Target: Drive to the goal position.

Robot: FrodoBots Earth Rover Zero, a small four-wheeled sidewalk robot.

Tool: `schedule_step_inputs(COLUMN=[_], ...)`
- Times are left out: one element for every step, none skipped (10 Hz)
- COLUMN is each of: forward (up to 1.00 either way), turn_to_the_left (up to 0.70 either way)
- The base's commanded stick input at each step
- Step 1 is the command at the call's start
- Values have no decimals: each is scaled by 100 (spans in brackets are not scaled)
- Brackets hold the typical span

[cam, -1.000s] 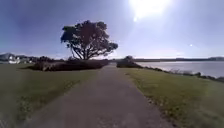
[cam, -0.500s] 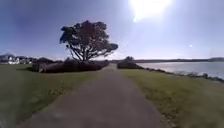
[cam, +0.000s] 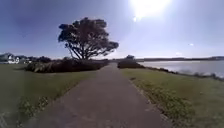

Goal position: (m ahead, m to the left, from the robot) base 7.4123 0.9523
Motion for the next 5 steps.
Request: schedule_step_inputs(forward=[100,100,100,100,100], turn_to_the_left=[0,0,0,0,0])
